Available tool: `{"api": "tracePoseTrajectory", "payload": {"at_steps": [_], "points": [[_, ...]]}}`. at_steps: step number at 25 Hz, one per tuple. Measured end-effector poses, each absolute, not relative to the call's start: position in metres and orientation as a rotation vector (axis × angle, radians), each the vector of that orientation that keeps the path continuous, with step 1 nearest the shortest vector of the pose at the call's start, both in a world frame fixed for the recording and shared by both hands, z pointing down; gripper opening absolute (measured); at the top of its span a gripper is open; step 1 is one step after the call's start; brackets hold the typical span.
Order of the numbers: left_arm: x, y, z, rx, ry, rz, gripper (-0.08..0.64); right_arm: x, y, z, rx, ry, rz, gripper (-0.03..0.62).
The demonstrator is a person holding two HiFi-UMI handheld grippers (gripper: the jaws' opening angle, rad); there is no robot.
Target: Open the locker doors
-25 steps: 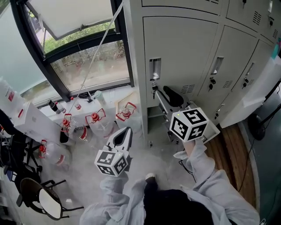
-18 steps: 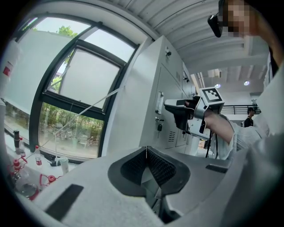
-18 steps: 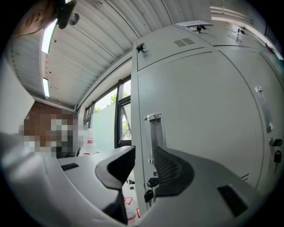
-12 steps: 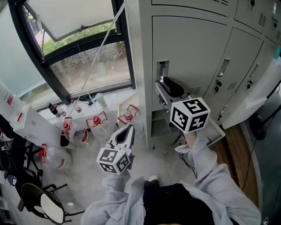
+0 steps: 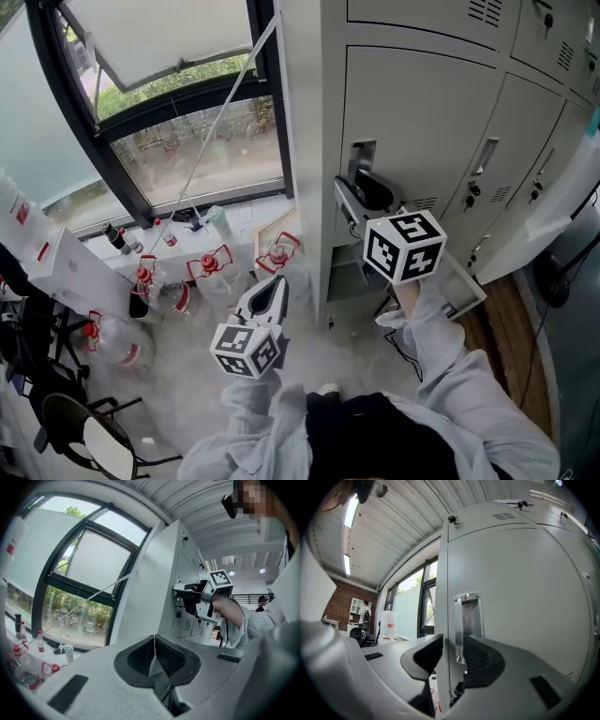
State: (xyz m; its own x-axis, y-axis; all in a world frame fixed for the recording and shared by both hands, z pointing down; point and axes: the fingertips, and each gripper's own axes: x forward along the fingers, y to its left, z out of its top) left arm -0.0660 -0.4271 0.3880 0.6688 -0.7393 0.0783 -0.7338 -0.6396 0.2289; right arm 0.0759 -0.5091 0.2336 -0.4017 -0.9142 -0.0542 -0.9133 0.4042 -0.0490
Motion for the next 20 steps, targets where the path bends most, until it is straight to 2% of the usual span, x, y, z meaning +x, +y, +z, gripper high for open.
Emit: {"api": "tracePoseTrajectory", "payload": {"at_steps": [20], "points": [[-0.048, -0.401, 0.405, 2.606, -1.120, -0.057, 0.009, 0.089, -0.443, 0.235, -1.692, 2.536, 0.073, 0.115]]}}
